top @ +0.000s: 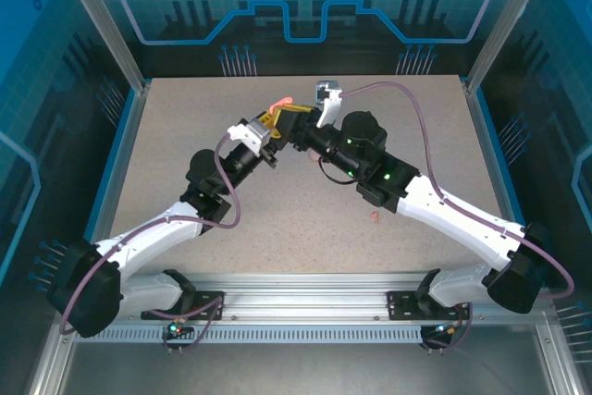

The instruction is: Insert wireless bluetooth earbuds into charging case

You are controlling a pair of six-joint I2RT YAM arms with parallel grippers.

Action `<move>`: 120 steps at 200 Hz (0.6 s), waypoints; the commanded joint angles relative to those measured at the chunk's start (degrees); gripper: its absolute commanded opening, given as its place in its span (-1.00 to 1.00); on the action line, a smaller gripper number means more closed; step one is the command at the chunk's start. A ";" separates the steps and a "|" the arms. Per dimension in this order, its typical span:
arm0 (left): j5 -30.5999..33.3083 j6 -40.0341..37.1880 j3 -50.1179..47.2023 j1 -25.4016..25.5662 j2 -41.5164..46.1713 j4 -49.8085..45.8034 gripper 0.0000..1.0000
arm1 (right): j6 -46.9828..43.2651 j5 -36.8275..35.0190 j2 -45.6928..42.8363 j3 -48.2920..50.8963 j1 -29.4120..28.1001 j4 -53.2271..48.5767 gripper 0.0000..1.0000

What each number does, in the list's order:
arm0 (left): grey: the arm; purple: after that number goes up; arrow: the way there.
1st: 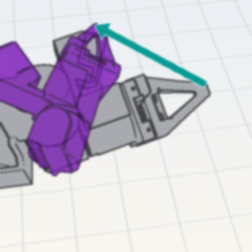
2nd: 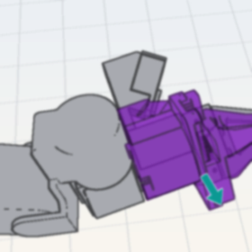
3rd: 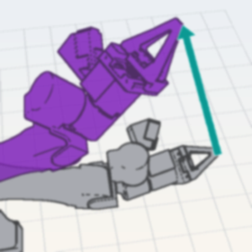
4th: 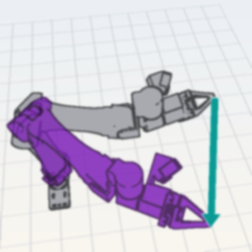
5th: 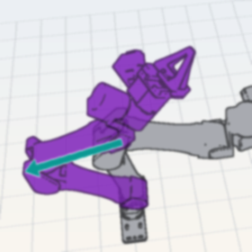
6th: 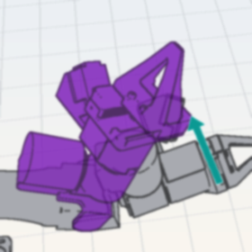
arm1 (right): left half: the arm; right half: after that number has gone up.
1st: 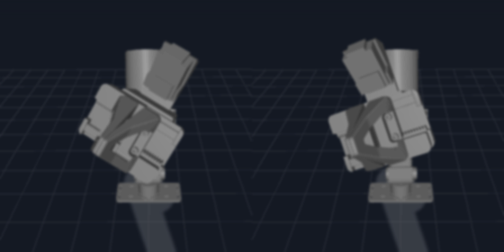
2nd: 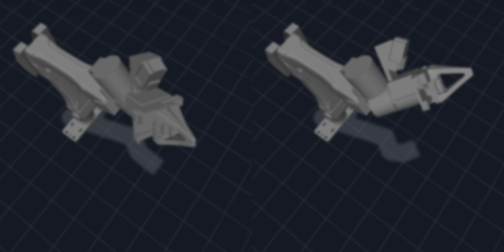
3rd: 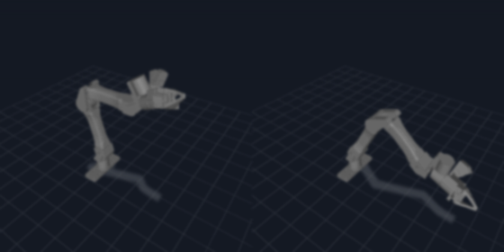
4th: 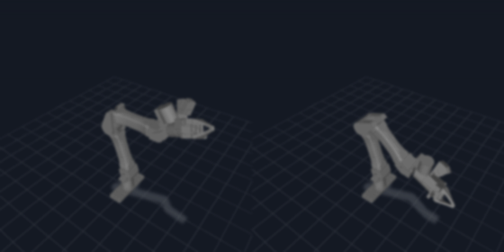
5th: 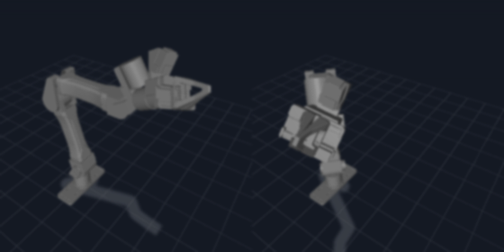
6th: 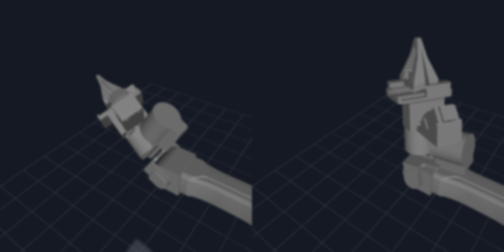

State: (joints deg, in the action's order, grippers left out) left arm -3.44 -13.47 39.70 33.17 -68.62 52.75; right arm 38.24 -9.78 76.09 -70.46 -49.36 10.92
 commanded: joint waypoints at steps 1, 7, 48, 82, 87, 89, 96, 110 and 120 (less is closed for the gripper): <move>-1.29 0.91 1.77 0.50 2.34 6.67 -1.00 | 1.02 -4.41 0.55 -0.89 -0.39 -7.30 -0.25; -1.32 1.00 1.76 0.53 2.42 6.66 -1.00 | 1.25 -4.52 0.68 -1.18 -0.33 -7.50 -0.23; -1.31 1.71 1.82 0.58 2.35 5.96 -1.00 | 2.01 -2.21 1.60 -3.29 0.17 -7.75 0.00; -0.12 2.57 0.94 0.50 2.16 5.79 -1.00 | 1.97 3.48 -1.14 -5.65 1.10 -8.21 0.36; 0.20 2.66 0.69 0.50 2.15 5.93 -1.00 | 1.78 4.01 -2.02 -5.89 1.13 -8.76 0.39; 0.30 2.66 0.61 0.52 2.17 5.95 -1.00 | 1.71 4.19 -2.40 -5.98 1.16 -9.04 0.40; 0.62 2.71 0.16 0.53 2.09 6.25 -1.00 | 1.87 4.35 -3.89 -6.46 1.35 -10.79 0.43; 1.47 2.34 -0.56 0.50 1.85 7.06 -1.00 | 2.50 4.02 -7.14 -6.53 2.34 -14.38 0.44; 1.92 2.37 -1.02 0.56 1.99 7.56 -1.00 | 3.78 2.89 -9.92 -5.80 3.78 -17.53 0.48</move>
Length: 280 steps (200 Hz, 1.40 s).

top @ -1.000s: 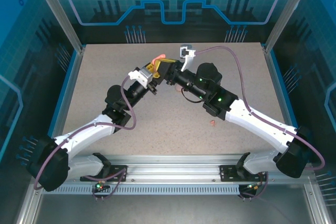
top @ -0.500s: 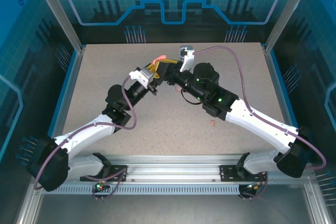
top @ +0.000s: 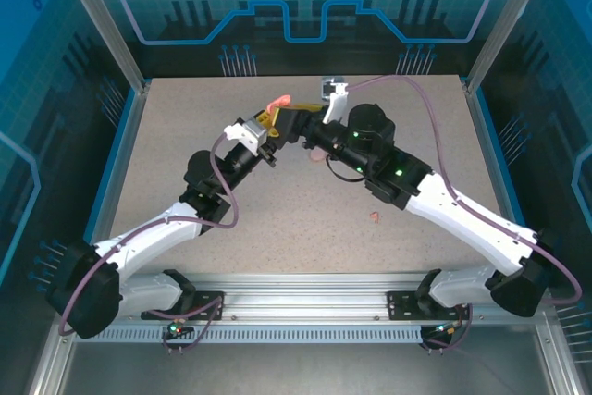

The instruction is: Insert wireless bluetooth earbuds into charging case

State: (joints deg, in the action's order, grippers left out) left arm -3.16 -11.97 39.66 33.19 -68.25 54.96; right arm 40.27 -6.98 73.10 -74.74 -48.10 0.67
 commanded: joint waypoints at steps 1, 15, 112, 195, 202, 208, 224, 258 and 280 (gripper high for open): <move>1.65 0.88 -0.98 0.50 1.62 5.39 -1.00 | 1.97 0.02 -7.19 -1.40 2.67 -7.62 0.48; 1.82 0.89 -1.16 0.53 1.83 5.47 -1.00 | 3.62 -1.37 -10.98 0.10 5.45 -12.81 0.49; 1.38 2.82 -2.08 0.53 2.97 5.86 -1.00 | 3.63 -12.69 -0.91 7.69 20.04 -50.35 0.40; 1.00 3.23 -2.39 0.52 4.06 4.34 -1.00 | -6.36 -9.52 14.99 16.79 21.89 -47.11 0.32; 1.05 3.14 -2.33 0.49 3.96 4.35 -1.00 | -6.31 -8.68 15.43 17.50 21.98 -45.96 0.32; 1.05 3.08 -2.34 0.55 3.89 4.33 -1.00 | -6.11 -7.94 15.94 17.78 22.08 -45.32 0.32; 0.96 2.96 -2.13 0.54 3.79 4.11 -1.00 | -5.74 -6.20 17.91 18.22 22.34 -44.12 0.32; 1.05 2.70 -2.00 0.48 3.74 3.93 -1.00 | -5.23 -3.72 21.66 18.34 22.34 -42.64 0.32; 1.04 2.66 -1.90 0.54 3.74 3.94 -1.00 | -4.38 -2.47 23.15 19.01 22.46 -41.67 0.31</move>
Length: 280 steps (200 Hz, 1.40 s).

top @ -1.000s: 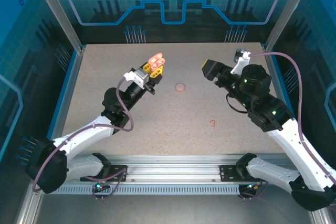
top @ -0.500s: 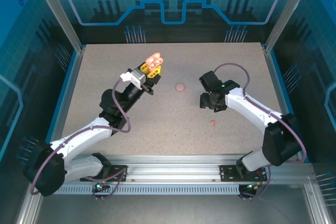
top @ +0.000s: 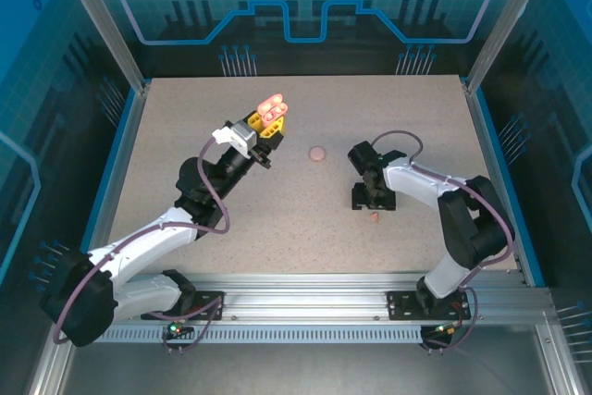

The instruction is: Insert wireless bluetooth earbuds into charging case

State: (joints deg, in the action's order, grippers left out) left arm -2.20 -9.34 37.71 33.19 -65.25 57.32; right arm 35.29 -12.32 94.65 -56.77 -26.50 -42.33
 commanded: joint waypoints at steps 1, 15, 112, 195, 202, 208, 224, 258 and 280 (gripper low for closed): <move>0.08 0.03 0.06 0.51 0.74 1.57 -1.00 | 0.63 2.93 1.64 1.09 0.85 1.39 0.31; 0.00 0.08 0.06 0.49 0.81 1.62 -1.00 | 1.27 3.41 1.94 1.64 0.84 1.71 0.30; 0.09 -0.14 -0.21 0.53 0.79 1.64 -1.00 | 3.29 5.04 -1.58 5.27 -0.50 2.10 0.18; 0.00 -0.06 -0.45 0.48 1.26 1.59 -1.00 | 5.94 -2.78 0.25 3.34 -0.26 -0.82 0.15; -0.10 -0.06 -0.45 0.50 1.23 1.53 -1.00 | 5.63 -2.81 0.35 3.36 -0.14 -0.83 0.12; -0.04 -0.06 -0.51 0.55 1.27 1.54 -1.00 | 5.45 -2.81 0.44 3.22 -0.06 -0.83 0.11; 0.00 -0.21 -0.64 0.55 1.45 1.56 -1.00 | 5.16 -3.13 0.62 3.05 0.07 -1.09 0.04; 0.09 -0.32 -0.72 0.52 1.58 1.53 -1.00 | 4.53 -3.15 0.80 3.09 0.11 -0.87 -0.05; 0.16 -0.41 -0.63 0.49 1.56 1.57 -1.00 | 4.51 -2.67 0.97 3.29 0.15 -0.66 -0.05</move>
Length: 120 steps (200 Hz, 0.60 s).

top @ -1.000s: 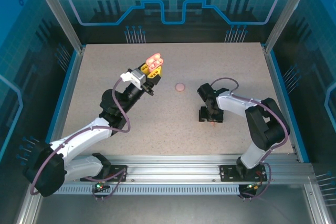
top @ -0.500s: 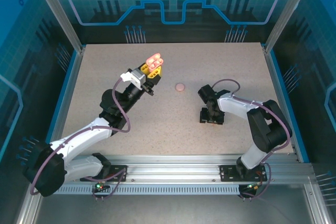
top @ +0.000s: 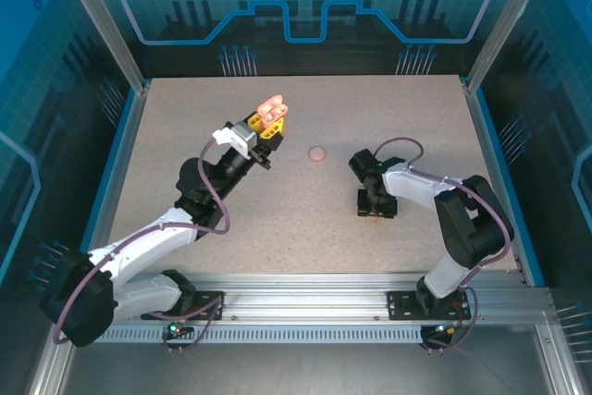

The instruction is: Insert wireless bluetooth earbuds into charging case

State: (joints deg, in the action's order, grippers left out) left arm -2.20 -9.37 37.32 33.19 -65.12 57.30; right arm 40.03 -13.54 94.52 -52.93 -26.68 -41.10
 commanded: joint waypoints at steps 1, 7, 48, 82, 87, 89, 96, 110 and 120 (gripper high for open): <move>0.17 -0.39 -0.23 0.48 1.42 1.59 -1.00 | -0.22 -1.47 1.10 -0.58 0.27 -1.84 -0.05; 0.14 -0.39 -0.19 0.48 1.40 1.59 -1.00 | -0.22 -1.49 1.15 -0.60 0.29 -1.79 -0.06; 0.09 -0.31 0.03 0.49 1.31 1.59 -1.00 | -0.24 -1.41 0.98 -0.34 0.31 -1.83 -0.17; 0.07 -0.31 0.12 0.49 1.30 1.62 -1.00 | -0.48 -1.49 0.06 0.15 0.32 -2.05 -0.24; 0.09 -0.35 0.12 0.50 1.31 1.60 -1.00 | -0.48 -1.54 0.01 0.11 0.32 -2.06 -0.24; 0.09 -0.36 0.19 0.50 1.29 1.59 -1.00 | -0.52 -1.57 -0.03 0.10 0.29 -2.12 -0.24; 0.04 -0.29 0.20 0.52 1.31 1.59 -1.00 | -0.57 -1.58 -0.12 0.19 0.33 -2.22 -0.24; 0.08 -0.35 0.19 0.50 1.31 1.54 -1.00 | -0.57 -1.53 -0.45 0.36 0.32 -2.33 -0.24; 0.09 -0.34 0.16 0.55 1.30 1.50 -1.00 | -0.59 -1.58 -0.69 0.63 0.41 -2.34 -0.24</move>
State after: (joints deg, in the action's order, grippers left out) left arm -2.20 -9.37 37.32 33.19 -65.08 57.30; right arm 39.81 -14.15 94.52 -52.93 -26.65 -41.50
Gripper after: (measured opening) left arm 0.235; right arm 0.381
